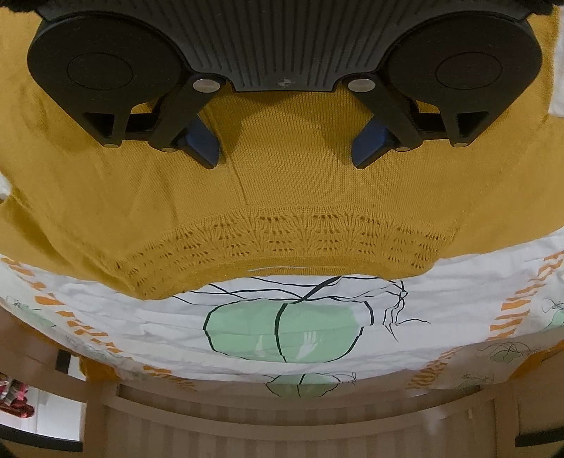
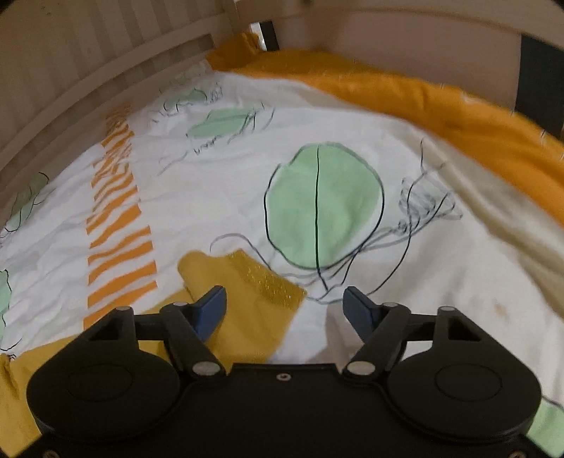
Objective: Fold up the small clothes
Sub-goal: 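Grasp the sweater sleeve cuff with the right gripper, then lift the sleeve and fold it across the sweater body with the right gripper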
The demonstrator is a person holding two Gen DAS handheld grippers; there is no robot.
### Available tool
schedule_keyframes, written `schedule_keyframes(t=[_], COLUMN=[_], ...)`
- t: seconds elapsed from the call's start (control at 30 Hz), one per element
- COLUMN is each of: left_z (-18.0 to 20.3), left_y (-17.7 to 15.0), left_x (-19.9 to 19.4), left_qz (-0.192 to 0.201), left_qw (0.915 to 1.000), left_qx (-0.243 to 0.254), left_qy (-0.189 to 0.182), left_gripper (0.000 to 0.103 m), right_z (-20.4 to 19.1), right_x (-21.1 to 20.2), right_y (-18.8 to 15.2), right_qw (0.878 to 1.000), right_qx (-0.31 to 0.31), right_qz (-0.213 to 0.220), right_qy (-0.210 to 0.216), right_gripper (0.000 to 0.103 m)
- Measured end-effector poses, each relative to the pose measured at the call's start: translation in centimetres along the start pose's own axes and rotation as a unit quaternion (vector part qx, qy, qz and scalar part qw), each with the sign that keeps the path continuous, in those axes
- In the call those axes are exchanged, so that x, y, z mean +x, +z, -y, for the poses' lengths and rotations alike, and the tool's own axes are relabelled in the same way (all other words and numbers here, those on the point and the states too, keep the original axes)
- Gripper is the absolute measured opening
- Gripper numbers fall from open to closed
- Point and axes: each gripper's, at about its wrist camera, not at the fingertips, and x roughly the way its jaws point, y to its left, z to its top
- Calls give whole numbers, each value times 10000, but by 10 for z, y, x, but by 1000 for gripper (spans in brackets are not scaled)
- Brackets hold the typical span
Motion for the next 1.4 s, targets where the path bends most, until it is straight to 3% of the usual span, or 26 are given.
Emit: schedule_keyframes(t=[0.1, 0.23, 0.33, 0.63, 0.87, 1.03, 1.17, 1.4], left_z=[0, -1, -1, -12, -35, -62, -87, -129], left_y=[0, 0, 1, 11, 11, 12, 11, 4], left_x=[0, 1, 1, -9, -35, -54, -66, -77], left_qz=[-2, -21, -54, -447, -667, -601, -532, -532], left_qw=[10000, 10000, 10000, 9982, 9936, 9926, 9923, 9910], left_qx=[2, -5, -16, -164, -623, -776, -899, -1132], left_qy=[1, -4, -33, -350, -669, -708, -662, -483], left_gripper=[83, 84, 84, 84, 84, 84, 84, 84], right_z=[1, 3, 8, -26, -119, -202, -267, -359], right_x=[8, 10, 0, -75, -133, -162, -164, -129], right_y=[-6, -9, -5, 31, 35, 5, -36, -128], right_qw=[9999, 9998, 9995, 9954, 9789, 9553, 9327, 9051], right_qx=[100, 145, 252, -237, -991, -1435, -1643, -1971], right_qz=[-37, 32, 168, 901, 1245, 1182, 882, 4], right_qy=[88, -120, -66, 225, 1280, 2297, 3089, 3768], right_gripper=[65, 27, 11, 10, 10, 10, 10, 10])
